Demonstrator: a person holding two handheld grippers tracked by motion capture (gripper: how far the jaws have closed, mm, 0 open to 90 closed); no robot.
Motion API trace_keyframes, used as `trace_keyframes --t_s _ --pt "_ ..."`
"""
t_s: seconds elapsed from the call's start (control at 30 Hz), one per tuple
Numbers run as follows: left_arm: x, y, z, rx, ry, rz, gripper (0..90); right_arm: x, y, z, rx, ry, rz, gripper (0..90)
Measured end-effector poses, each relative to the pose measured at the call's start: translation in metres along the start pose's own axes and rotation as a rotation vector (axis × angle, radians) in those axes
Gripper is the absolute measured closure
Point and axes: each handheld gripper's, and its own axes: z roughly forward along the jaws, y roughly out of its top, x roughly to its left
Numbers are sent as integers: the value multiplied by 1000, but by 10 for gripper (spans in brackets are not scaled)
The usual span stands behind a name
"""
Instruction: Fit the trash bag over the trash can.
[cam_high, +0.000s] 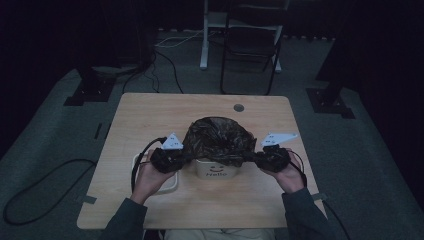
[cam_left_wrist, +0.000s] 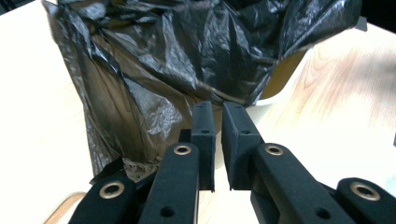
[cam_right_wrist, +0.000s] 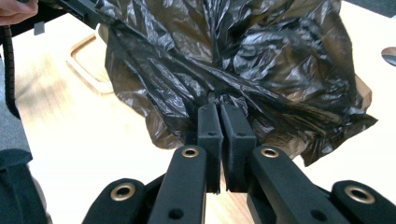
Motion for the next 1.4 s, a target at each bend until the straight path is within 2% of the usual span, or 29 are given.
trace_keyframes --t_s 0.3,0.5,0.73,0.8,1.07,1.23,1.4 --pt "-4 -2 3 19 -1 14 837 4 -9 6 31 20 -11 890" --pt "-8 -4 6 32 -9 24 841 7 -14 15 77 34 -26 890" --pt "-8 -8 15 59 -2 26 838 2 -20 29 105 37 6 890" --pt "-10 -8 13 53 0 29 831 -1 -23 32 113 34 17 890" --pt "-12 -8 7 38 15 28 723 -3 -29 39 145 38 40 886" --pt "-16 -5 6 27 13 33 630 1 -25 34 123 34 30 823" --pt "-17 -1 1 5 24 34 602 5 -18 18 84 25 13 718"
